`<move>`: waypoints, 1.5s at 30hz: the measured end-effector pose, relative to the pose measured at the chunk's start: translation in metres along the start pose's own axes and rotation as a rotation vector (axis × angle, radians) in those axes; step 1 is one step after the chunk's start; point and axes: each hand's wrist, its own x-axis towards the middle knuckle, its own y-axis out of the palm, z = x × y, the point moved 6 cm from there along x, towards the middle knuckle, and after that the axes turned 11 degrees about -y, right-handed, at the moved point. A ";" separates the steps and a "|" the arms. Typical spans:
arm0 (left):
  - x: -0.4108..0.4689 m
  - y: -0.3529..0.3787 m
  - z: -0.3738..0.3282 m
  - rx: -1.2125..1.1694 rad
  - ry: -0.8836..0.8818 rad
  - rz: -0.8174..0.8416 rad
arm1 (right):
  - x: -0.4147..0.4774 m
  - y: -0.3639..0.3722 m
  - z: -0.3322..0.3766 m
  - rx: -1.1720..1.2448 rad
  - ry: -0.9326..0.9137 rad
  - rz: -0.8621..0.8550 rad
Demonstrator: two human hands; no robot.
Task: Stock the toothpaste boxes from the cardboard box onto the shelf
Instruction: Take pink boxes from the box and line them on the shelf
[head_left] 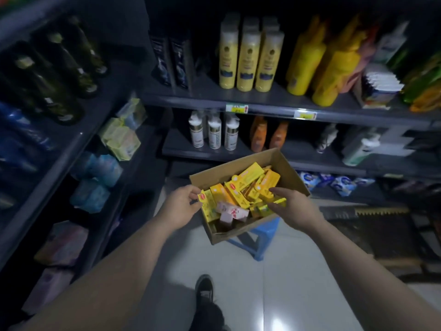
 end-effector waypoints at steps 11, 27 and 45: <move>0.123 0.098 0.011 0.220 -0.005 0.285 | 0.095 0.067 -0.065 0.070 0.134 0.095; 0.179 0.229 0.072 0.275 -0.004 0.470 | 0.182 0.170 -0.157 0.164 0.117 0.223; 0.213 0.114 0.044 -0.024 -0.105 -0.018 | 0.204 0.227 -0.157 0.030 0.182 0.404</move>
